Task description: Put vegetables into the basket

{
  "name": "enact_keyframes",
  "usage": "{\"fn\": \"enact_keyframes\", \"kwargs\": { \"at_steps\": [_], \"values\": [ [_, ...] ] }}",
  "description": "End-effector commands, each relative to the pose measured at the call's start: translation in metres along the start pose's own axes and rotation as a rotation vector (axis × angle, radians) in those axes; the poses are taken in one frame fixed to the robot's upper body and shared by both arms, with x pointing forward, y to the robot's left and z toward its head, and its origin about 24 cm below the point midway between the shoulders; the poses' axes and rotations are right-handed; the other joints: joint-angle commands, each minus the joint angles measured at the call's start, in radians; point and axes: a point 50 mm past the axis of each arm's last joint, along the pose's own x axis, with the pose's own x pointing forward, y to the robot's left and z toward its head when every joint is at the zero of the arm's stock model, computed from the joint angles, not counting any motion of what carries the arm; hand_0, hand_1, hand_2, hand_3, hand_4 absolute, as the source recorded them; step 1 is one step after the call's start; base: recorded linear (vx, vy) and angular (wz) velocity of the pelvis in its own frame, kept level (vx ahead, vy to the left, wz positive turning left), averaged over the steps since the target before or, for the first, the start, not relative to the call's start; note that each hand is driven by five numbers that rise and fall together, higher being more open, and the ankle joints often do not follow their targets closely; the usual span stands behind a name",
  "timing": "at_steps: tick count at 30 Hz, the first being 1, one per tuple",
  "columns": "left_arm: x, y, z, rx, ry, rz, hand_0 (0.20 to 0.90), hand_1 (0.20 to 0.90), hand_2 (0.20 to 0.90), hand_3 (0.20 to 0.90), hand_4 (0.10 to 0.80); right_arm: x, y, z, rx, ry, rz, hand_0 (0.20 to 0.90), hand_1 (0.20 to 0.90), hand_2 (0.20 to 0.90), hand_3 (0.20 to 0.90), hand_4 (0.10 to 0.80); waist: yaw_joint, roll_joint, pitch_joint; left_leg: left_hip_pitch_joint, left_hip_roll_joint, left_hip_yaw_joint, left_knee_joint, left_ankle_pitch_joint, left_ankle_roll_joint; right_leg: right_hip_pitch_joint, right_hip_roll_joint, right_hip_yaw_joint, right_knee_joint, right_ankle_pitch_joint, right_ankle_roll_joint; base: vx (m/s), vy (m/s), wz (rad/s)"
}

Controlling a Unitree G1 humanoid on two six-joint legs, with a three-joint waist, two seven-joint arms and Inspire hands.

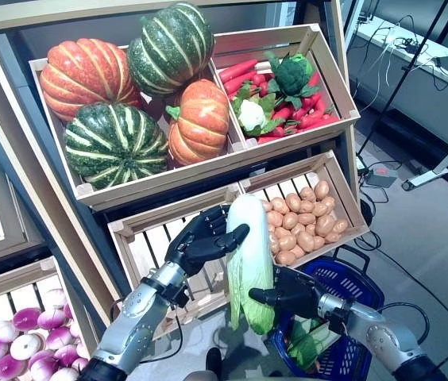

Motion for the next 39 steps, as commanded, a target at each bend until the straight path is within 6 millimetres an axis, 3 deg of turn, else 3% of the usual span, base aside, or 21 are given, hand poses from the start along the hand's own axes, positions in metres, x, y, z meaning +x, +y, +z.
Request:
{"fn": "enact_keyframes", "kwargs": {
  "at_steps": [1, 10, 12, 13, 15, 16, 22, 27, 32, 39],
  "values": [
    [0.027, -0.042, 0.040, -0.098, -0.225, -0.322, 0.300, 0.300, 0.300, 0.300, 0.400, 0.010, 0.014, 0.013, -0.082, -0.030, 0.122, 0.300, 0.300, 0.300, 0.300, 0.400, 0.002, -0.016, -0.061, 0.086, 0.001, -0.004, 0.002, -0.146, -0.040, -0.037, -0.047, 0.012, -0.035, 0.100, 0.040, 0.000, 0.000, 0.00],
    [0.028, -0.040, 0.035, -0.110, -0.179, -0.335, 0.300, 0.300, 0.300, 0.300, 0.400, 0.010, 0.013, 0.017, -0.061, -0.067, 0.113, 0.300, 0.300, 0.300, 0.300, 0.400, -0.004, -0.012, -0.067, 0.090, 0.003, -0.002, 0.002, -0.146, -0.039, -0.036, -0.047, 0.023, -0.035, 0.101, 0.043, 0.000, 0.000, 0.00],
    [0.027, -0.040, 0.035, -0.110, -0.181, -0.327, 0.408, 0.408, 0.408, 0.408, 0.472, 0.010, 0.012, 0.018, -0.046, -0.086, 0.097, 0.300, 0.300, 0.300, 0.300, 0.400, -0.005, -0.010, -0.067, 0.091, 0.003, -0.002, 0.002, -0.147, -0.038, -0.036, -0.048, 0.024, -0.035, 0.100, 0.043, 0.000, 0.000, 0.00],
    [0.027, -0.040, 0.035, -0.107, -0.181, -0.324, 0.509, 0.509, 0.509, 0.509, 0.540, 0.010, 0.012, 0.018, -0.044, -0.093, 0.090, 0.300, 0.300, 0.300, 0.300, 0.400, -0.005, -0.010, -0.067, 0.092, 0.003, -0.002, 0.002, -0.147, -0.037, -0.036, -0.048, 0.024, -0.035, 0.100, 0.043, 0.000, 0.000, 0.00],
    [0.027, -0.039, 0.036, -0.105, -0.182, -0.317, 0.634, 0.634, 0.634, 0.634, 0.623, 0.009, 0.010, 0.020, -0.034, -0.118, 0.063, 0.300, 0.300, 0.300, 0.300, 0.400, -0.006, -0.008, -0.066, 0.091, 0.004, -0.001, 0.002, -0.146, -0.038, -0.037, -0.049, 0.024, -0.035, 0.101, 0.044, 0.000, 0.000, 0.00],
    [0.026, -0.038, 0.037, -0.103, -0.185, -0.310, 0.900, 0.900, 0.900, 0.900, 0.800, 0.008, 0.009, 0.022, -0.027, -0.139, 0.044, 0.300, 0.300, 0.300, 0.300, 0.400, -0.008, -0.007, -0.066, 0.091, 0.004, -0.001, 0.002, -0.146, -0.038, -0.037, -0.049, 0.024, -0.035, 0.101, 0.044, 0.000, 0.000, 0.00],
    [0.023, -0.031, 0.041, -0.094, -0.196, -0.270, 0.900, 0.900, 0.900, 0.900, 0.800, -0.003, -0.002, 0.036, -0.006, -0.254, -0.072, 0.300, 0.300, 0.300, 0.300, 0.400, -0.014, -0.004, -0.061, 0.091, 0.005, 0.002, 0.002, -0.146, -0.037, -0.037, -0.049, 0.025, -0.035, 0.101, 0.044, 0.000, 0.000, 0.00],
    [0.016, -0.022, 0.046, -0.083, -0.204, -0.236, 0.900, 0.900, 0.900, 0.900, 0.800, -0.027, -0.017, 0.057, 0.038, -0.454, -0.235, 0.300, 0.300, 0.300, 0.300, 0.400, -0.028, -0.004, -0.049, 0.089, 0.009, 0.009, 0.002, -0.146, -0.035, -0.042, -0.045, 0.032, -0.034, 0.105, 0.044, 0.000, 0.000, 0.00],
    [0.007, -0.015, 0.046, -0.082, -0.206, -0.189, 0.900, 0.900, 0.900, 0.900, 0.800, -0.054, -0.028, 0.059, 0.119, -0.638, -0.355, 0.300, 0.300, 0.300, 0.300, 0.400, -0.046, -0.004, -0.043, 0.084, 0.013, 0.018, 0.002, -0.146, -0.033, -0.051, -0.039, 0.046, -0.035, 0.105, 0.043, 0.003, -0.019, -0.09],
    [0.001, -0.007, 0.046, -0.070, -0.212, -0.112, 0.900, 0.900, 0.900, 0.900, 0.800, -0.078, -0.043, 0.050, 0.295, -0.867, -0.537, 0.300, 0.300, 0.300, 0.300, 0.400, -0.065, -0.002, -0.030, 0.074, 0.018, 0.032, 0.002, -0.145, -0.031, -0.068, -0.027, 0.063, -0.027, 0.100, 0.039, -0.001, -0.028, -0.07]
  ]
}}
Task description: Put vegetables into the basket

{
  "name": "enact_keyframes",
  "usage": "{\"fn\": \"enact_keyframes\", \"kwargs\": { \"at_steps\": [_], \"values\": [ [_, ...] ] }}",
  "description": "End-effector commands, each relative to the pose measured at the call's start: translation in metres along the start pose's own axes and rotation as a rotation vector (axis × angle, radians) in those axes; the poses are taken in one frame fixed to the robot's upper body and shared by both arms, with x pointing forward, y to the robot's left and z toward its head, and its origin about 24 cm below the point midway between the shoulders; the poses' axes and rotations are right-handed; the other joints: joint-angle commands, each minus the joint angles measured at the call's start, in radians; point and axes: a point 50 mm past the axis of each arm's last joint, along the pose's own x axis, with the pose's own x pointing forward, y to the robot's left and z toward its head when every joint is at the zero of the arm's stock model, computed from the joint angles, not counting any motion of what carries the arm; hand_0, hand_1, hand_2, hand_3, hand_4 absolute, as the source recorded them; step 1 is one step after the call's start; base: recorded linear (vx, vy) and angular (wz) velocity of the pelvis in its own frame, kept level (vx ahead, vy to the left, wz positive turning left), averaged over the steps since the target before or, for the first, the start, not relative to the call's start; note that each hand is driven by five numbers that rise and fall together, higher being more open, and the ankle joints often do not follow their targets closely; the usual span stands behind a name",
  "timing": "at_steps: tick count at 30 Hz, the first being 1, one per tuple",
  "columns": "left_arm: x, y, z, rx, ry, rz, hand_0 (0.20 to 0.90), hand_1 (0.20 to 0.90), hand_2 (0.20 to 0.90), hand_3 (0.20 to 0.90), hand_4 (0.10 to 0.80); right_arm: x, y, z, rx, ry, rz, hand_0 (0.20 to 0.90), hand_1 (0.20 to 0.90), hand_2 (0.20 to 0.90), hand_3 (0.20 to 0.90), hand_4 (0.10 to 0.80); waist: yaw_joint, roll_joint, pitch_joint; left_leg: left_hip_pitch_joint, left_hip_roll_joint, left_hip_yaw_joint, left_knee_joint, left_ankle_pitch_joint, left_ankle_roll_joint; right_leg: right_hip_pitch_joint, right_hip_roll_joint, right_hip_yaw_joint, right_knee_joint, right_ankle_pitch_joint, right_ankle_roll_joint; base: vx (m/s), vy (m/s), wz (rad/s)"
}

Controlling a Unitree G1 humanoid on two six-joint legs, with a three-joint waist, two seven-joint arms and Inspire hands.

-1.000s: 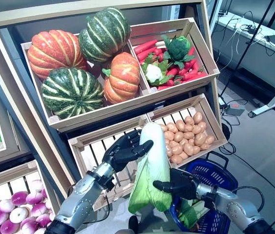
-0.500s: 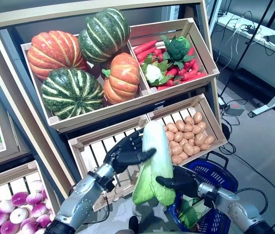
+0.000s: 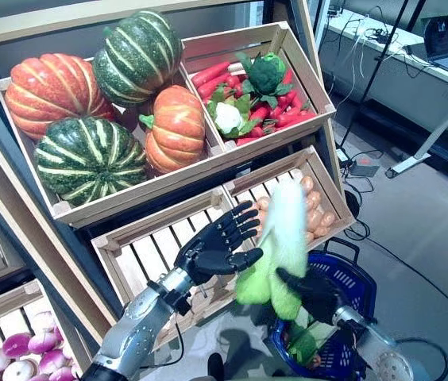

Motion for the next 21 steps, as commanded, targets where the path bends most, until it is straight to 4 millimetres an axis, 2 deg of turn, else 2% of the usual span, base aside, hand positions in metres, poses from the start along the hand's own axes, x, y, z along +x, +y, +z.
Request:
{"fn": "enact_keyframes", "kwargs": {
  "at_steps": [1, 7, 16, 19, 21],
  "values": [
    [0.004, -0.001, 0.049, 0.088, -0.239, -0.031, 0.900, 0.900, 0.900, 0.900, 0.800, 0.001, -0.005, 0.072, 0.117, -0.458, -0.066, 0.300, 0.300, 0.300, 0.300, 0.400, -0.011, -0.022, -0.015, 0.075, 0.014, 0.007, 0.003, -0.131, -0.029, -0.052, -0.025, 0.029, -0.025, 0.099, 0.038, -0.015, -0.047, -0.02],
    [0.002, 0.001, 0.048, 0.105, -0.251, 0.038, 0.900, 0.900, 0.900, 0.900, 0.800, -0.007, -0.029, 0.061, 0.234, -0.560, -0.359, 0.300, 0.300, 0.300, 0.300, 0.400, -0.013, -0.017, -0.006, 0.073, 0.016, 0.007, 0.003, -0.132, -0.030, -0.050, -0.021, 0.028, -0.030, 0.097, 0.032, 0.006, -0.044, -0.03],
    [0.000, 0.002, 0.049, 0.147, -0.272, 0.094, 0.900, 0.900, 0.900, 0.900, 0.800, -0.009, -0.040, 0.049, 0.342, -0.597, -0.581, 0.300, 0.300, 0.300, 0.300, 0.400, -0.001, -0.004, 0.022, 0.044, 0.018, -0.008, 0.003, -0.116, -0.036, -0.069, -0.011, 0.020, -0.018, 0.087, 0.017, -0.004, -0.053, 0.03],
    [-0.003, 0.004, 0.057, 0.202, -0.328, 0.149, 0.900, 0.900, 0.900, 0.900, 0.800, -0.009, -0.048, 0.039, 0.354, -0.556, -0.675, 0.300, 0.300, 0.300, 0.300, 0.400, 0.011, 0.002, 0.039, 0.028, 0.020, -0.011, 0.012, -0.112, -0.039, -0.084, -0.007, 0.011, -0.001, 0.078, 0.008, 0.007, -0.056, 0.02],
    [-0.002, 0.005, 0.064, 0.232, -0.358, 0.149, 0.900, 0.900, 0.900, 0.900, 0.800, -0.007, -0.053, 0.040, 0.346, -0.551, -0.695, 0.300, 0.300, 0.300, 0.300, 0.400, 0.016, 0.005, 0.061, -0.002, 0.021, -0.018, 0.038, -0.113, -0.040, -0.109, -0.005, 0.008, 0.032, 0.064, -0.002, -0.094, -0.028, 0.01]
  ]
}}
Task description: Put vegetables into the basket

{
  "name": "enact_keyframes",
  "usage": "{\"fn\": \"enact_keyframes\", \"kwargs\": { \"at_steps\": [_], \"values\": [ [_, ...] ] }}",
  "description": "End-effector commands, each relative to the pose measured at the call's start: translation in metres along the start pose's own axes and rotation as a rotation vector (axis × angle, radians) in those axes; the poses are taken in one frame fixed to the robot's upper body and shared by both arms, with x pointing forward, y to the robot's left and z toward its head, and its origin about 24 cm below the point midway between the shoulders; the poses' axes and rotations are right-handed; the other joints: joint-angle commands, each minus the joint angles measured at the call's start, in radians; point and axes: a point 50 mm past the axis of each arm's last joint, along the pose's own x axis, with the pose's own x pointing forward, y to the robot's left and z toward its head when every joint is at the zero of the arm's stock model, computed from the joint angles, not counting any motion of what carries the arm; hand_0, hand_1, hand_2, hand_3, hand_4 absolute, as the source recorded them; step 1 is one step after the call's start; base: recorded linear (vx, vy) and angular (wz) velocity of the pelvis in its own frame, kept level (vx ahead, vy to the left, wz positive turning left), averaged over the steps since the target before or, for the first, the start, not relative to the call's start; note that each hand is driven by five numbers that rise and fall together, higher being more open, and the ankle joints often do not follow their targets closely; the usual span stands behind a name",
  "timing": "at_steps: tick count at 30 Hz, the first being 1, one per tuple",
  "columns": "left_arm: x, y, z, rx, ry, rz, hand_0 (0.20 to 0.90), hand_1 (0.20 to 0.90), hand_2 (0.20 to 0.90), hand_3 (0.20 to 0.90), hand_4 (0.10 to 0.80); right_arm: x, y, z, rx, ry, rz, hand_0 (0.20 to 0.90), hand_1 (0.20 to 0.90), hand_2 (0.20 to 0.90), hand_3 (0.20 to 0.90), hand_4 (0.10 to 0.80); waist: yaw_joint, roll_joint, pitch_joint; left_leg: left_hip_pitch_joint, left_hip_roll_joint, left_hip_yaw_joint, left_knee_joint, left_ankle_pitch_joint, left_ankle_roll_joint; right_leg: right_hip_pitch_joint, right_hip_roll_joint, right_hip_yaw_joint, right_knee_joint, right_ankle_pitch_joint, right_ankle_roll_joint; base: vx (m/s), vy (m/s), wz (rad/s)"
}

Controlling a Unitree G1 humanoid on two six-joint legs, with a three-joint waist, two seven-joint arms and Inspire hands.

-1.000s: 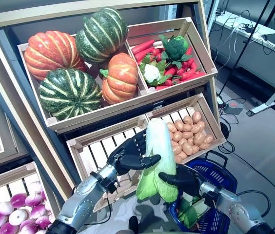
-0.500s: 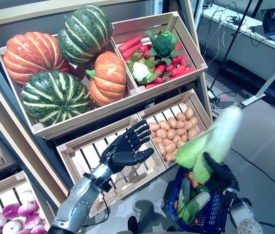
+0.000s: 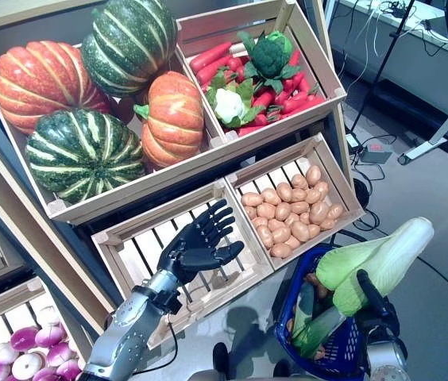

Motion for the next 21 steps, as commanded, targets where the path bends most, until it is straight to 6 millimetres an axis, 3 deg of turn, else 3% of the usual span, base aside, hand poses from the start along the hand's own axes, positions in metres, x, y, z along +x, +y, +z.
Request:
{"fn": "enact_keyframes", "kwargs": {
  "at_steps": [1, 3, 5, 6, 9, 15, 21],
  "values": [
    [0.013, -0.010, 0.065, 0.121, -0.365, -0.055, 0.900, 0.900, 0.900, 0.900, 0.800, 0.011, 0.041, 0.040, 0.089, -0.201, 0.104, 0.300, 0.300, 0.300, 0.300, 0.400, 0.009, -0.012, 0.029, 0.006, 0.022, -0.018, 0.053, -0.107, -0.035, -0.108, -0.007, 0.010, 0.070, 0.056, -0.006, -0.253, -0.029, 0.01],
    [0.021, -0.012, 0.090, 0.201, -0.486, -0.064, 0.900, 0.900, 0.900, 0.900, 0.800, 0.025, 0.050, 0.046, 0.099, -0.198, 0.114, 0.300, 0.300, 0.300, 0.300, 0.400, 0.020, 0.001, 0.117, -0.086, 0.022, -0.044, 0.122, -0.100, -0.042, -0.189, 0.009, 0.004, 0.173, 0.020, -0.033, -0.340, -0.038, 0.03],
    [0.023, -0.014, 0.098, 0.225, -0.528, -0.057, 0.900, 0.900, 0.900, 0.900, 0.800, 0.029, 0.055, 0.048, 0.100, -0.194, 0.117, 0.300, 0.300, 0.300, 0.300, 0.400, 0.021, 0.001, 0.146, -0.117, 0.021, -0.049, 0.156, -0.102, -0.044, -0.214, 0.013, 0.002, 0.201, 0.010, -0.041, -0.259, -0.044, 0.17],
    [0.026, -0.016, 0.111, 0.255, -0.590, -0.046, 0.900, 0.900, 0.900, 0.900, 0.800, 0.036, 0.060, 0.051, 0.103, -0.186, 0.111, 0.300, 0.300, 0.300, 0.300, 0.400, 0.029, -0.001, 0.196, -0.187, 0.021, -0.056, 0.240, -0.111, -0.051, -0.263, 0.012, -0.008, 0.259, 0.000, -0.055, -0.255, -0.053, 0.25],
    [0.028, -0.016, 0.121, 0.278, -0.639, -0.025, 0.900, 0.900, 0.900, 0.900, 0.800, 0.042, 0.060, 0.051, 0.123, -0.164, 0.084, 0.300, 0.300, 0.300, 0.300, 0.400, 0.038, 0.000, 0.242, -0.269, 0.029, -0.065, 0.347, -0.128, -0.061, -0.316, 0.014, -0.020, 0.339, -0.020, -0.070, -0.214, -0.075, 0.27],
    [0.034, -0.022, 0.141, 0.339, -0.740, 0.018, 0.900, 0.900, 0.900, 0.900, 0.800, 0.056, 0.074, 0.056, 0.156, -0.138, 0.071, 0.300, 0.300, 0.300, 0.300, 0.400, 0.066, 0.016, 0.340, -0.452, 0.033, -0.077, 0.595, -0.184, -0.055, -0.439, 0.001, -0.040, 0.530, -0.086, -0.110, -0.141, -0.038, 0.16],
    [0.043, -0.032, 0.153, 0.337, -0.801, 0.024, 0.900, 0.900, 0.900, 0.900, 0.800, 0.063, 0.097, 0.064, 0.151, -0.146, 0.098, 0.300, 0.300, 0.300, 0.300, 0.400, 0.082, 0.035, 0.387, -0.583, 0.010, -0.082, 0.723, -0.220, -0.033, -0.569, -0.035, -0.048, 0.674, -0.113, -0.113, -0.103, 0.028, 0.05]
  ]
}}
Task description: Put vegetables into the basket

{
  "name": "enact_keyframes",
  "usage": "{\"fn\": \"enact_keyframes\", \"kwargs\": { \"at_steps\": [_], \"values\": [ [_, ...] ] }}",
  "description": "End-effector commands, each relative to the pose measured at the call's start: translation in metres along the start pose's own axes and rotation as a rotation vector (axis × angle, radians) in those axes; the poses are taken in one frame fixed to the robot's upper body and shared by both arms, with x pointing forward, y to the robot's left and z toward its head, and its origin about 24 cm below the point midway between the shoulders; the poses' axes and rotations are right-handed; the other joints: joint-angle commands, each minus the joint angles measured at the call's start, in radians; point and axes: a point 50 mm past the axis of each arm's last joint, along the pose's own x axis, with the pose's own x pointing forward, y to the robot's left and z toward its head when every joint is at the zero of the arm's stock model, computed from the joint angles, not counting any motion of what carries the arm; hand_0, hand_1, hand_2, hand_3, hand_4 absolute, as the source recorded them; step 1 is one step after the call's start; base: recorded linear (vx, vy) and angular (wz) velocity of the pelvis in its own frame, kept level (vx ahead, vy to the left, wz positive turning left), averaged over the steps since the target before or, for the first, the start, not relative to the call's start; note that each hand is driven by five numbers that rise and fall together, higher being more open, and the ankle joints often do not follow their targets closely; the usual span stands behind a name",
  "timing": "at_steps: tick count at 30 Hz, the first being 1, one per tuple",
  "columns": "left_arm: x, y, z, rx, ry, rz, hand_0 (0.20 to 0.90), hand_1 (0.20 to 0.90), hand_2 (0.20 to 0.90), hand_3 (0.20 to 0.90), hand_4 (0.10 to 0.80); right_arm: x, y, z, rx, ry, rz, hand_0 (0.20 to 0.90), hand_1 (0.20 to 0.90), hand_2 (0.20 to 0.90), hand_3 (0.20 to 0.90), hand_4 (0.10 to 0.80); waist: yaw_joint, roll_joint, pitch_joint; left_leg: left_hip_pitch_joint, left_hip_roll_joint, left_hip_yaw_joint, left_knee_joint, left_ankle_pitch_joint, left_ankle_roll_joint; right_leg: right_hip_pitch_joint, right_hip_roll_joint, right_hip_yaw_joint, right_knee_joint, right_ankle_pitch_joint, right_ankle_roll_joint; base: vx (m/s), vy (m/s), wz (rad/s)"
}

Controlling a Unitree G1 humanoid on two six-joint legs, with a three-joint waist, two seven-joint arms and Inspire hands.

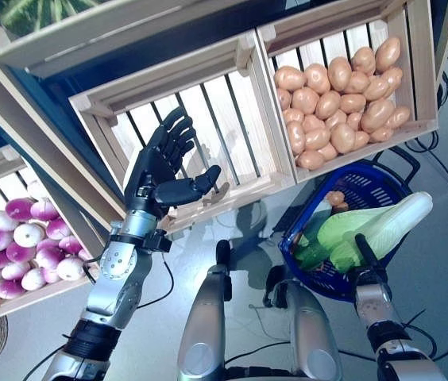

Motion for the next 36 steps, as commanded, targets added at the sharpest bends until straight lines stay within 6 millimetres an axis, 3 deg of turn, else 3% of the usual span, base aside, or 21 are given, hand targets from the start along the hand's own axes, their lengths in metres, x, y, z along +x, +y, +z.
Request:
{"fn": "enact_keyframes", "kwargs": {
  "at_steps": [1, 6, 9, 14, 17, 22, 23, 24, 25, 26, 27, 29, 35, 36],
  "values": [
    [0.024, -0.021, 0.060, -0.013, -0.365, -0.057, 0.900, 0.900, 0.900, 0.900, 0.800, 0.006, 0.017, 0.042, 0.013, -0.127, 0.092, 0.300, 0.300, 0.300, 0.300, 0.400, 0.002, 0.021, 0.002, -0.082, -0.034, 0.006, 0.219, -0.172, 0.009, -0.027, 0.001, 0.002, -0.053, 0.124, -0.002, -0.107, 0.048, 0.01],
    [0.036, -0.033, 0.070, -0.041, -0.415, -0.068, 0.900, 0.900, 0.900, 0.900, 0.800, 0.009, 0.062, 0.050, 0.005, -0.117, 0.172, 0.300, 0.300, 0.300, 0.300, 0.400, 0.019, 0.025, 0.002, -0.229, -0.056, 0.016, 0.306, -0.209, 0.038, -0.228, -0.039, 0.016, 0.076, 0.125, 0.008, -0.092, 0.033, 0.01],
    [0.039, -0.035, 0.071, -0.056, -0.421, -0.070, 0.900, 0.900, 0.900, 0.900, 0.800, 0.010, 0.066, 0.052, -0.012, -0.114, 0.156, 0.300, 0.300, 0.300, 0.300, 0.400, 0.024, 0.029, 0.002, -0.250, -0.067, 0.014, 0.331, -0.234, 0.041, -0.263, -0.043, 0.032, 0.117, 0.107, 0.019, -0.026, 0.026, -0.05],
    [0.044, -0.039, 0.075, -0.058, -0.425, -0.082, 0.900, 0.900, 0.900, 0.900, 0.800, 0.015, 0.074, 0.072, -0.098, -0.128, 0.091, 0.300, 0.300, 0.300, 0.300, 0.400, 0.035, 0.052, 0.002, -0.332, -0.085, 0.024, 0.419, -0.274, 0.046, -0.357, -0.058, 0.047, 0.216, 0.088, 0.028, -0.014, 0.038, 0.03],
    [0.045, -0.039, 0.076, -0.066, -0.426, -0.079, 0.900, 0.900, 0.900, 0.900, 0.800, 0.016, 0.077, 0.082, -0.136, -0.144, 0.076, 0.300, 0.300, 0.300, 0.300, 0.400, 0.040, 0.059, 0.002, -0.374, -0.089, 0.031, 0.436, -0.260, 0.055, -0.403, -0.064, 0.042, 0.235, 0.106, 0.021, -0.015, 0.023, -0.03],
    [0.042, -0.039, 0.072, -0.077, -0.386, -0.126, 0.900, 0.900, 0.900, 0.900, 0.800, 0.016, 0.077, 0.089, -0.119, -0.128, 0.068, 0.300, 0.300, 0.300, 0.300, 0.400, 0.048, 0.056, 0.002, -0.385, -0.093, 0.026, 0.456, -0.285, 0.049, -0.421, -0.065, 0.043, 0.262, 0.094, 0.034, 0.033, -0.007, 0.01],
    [0.042, -0.039, 0.070, -0.082, -0.376, -0.133, 0.900, 0.900, 0.900, 0.900, 0.800, 0.016, 0.076, 0.086, -0.122, -0.112, 0.053, 0.401, 0.401, 0.401, 0.401, 0.467, 0.049, 0.053, 0.002, -0.379, -0.091, 0.025, 0.458, -0.294, 0.046, -0.411, -0.064, 0.042, 0.260, 0.087, 0.037, 0.038, -0.024, 0.02],
    [0.042, -0.039, 0.070, -0.083, -0.377, -0.133, 0.900, 0.900, 0.900, 0.900, 0.800, 0.016, 0.076, 0.086, -0.121, -0.110, 0.050, 0.573, 0.573, 0.573, 0.573, 0.582, 0.049, 0.053, 0.002, -0.384, -0.090, 0.026, 0.456, -0.287, 0.047, -0.415, -0.065, 0.040, 0.257, 0.093, 0.035, 0.062, -0.055, 0.03],
    [0.042, -0.038, 0.071, -0.080, -0.371, -0.137, 0.900, 0.900, 0.900, 0.900, 0.800, 0.017, 0.072, 0.086, -0.116, -0.085, 0.000, 0.686, 0.686, 0.686, 0.686, 0.657, 0.050, 0.048, 0.002, -0.376, -0.087, 0.024, 0.450, -0.290, 0.047, -0.406, -0.061, 0.038, 0.247, 0.092, 0.037, 0.032, -0.049, 0.02],
    [0.042, -0.038, 0.070, -0.080, -0.370, -0.138, 0.900, 0.900, 0.900, 0.900, 0.800, 0.017, 0.071, 0.086, -0.114, -0.076, -0.014, 0.724, 0.724, 0.724, 0.724, 0.682, 0.050, 0.046, 0.002, -0.372, -0.085, 0.025, 0.448, -0.293, 0.048, -0.402, -0.059, 0.038, 0.245, 0.090, 0.038, 0.059, -0.082, 0.03],
    [0.042, -0.037, 0.071, -0.082, -0.369, -0.145, 0.900, 0.900, 0.900, 0.900, 0.800, 0.018, 0.066, 0.087, -0.099, -0.061, -0.061, 0.900, 0.900, 0.900, 0.900, 0.800, 0.051, 0.043, 0.002, -0.367, -0.083, 0.023, 0.443, -0.292, 0.050, -0.397, -0.056, 0.035, 0.237, 0.094, 0.037, 0.036, -0.075, 0.03],
    [0.042, -0.037, 0.071, -0.074, -0.365, -0.152, 0.900, 0.900, 0.900, 0.900, 0.800, 0.019, 0.056, 0.086, -0.087, -0.047, -0.120, 0.900, 0.900, 0.900, 0.900, 0.800, 0.054, 0.041, 0.002, -0.360, -0.086, 0.020, 0.442, -0.294, 0.050, -0.388, -0.058, 0.026, 0.234, 0.096, 0.037, 0.034, -0.071, 0.05],
    [0.039, -0.037, 0.068, -0.068, -0.343, -0.168, 0.900, 0.900, 0.900, 0.900, 0.800, 0.018, 0.057, 0.087, -0.061, -0.051, -0.183, 0.900, 0.900, 0.900, 0.900, 0.800, 0.061, 0.042, 0.002, -0.341, -0.087, 0.017, 0.438, -0.294, 0.050, -0.363, -0.061, 0.011, 0.219, 0.100, 0.034, 0.035, -0.054, 0.02],
    [0.038, -0.037, 0.069, -0.071, -0.343, -0.176, 0.900, 0.900, 0.900, 0.900, 0.800, 0.018, 0.057, 0.089, -0.056, -0.060, -0.187, 0.900, 0.900, 0.900, 0.900, 0.800, 0.061, 0.042, 0.002, -0.353, -0.083, 0.024, 0.433, -0.276, 0.055, -0.372, -0.068, -0.001, 0.210, 0.116, 0.024, 0.037, -0.024, 0.02]
  ]
}}
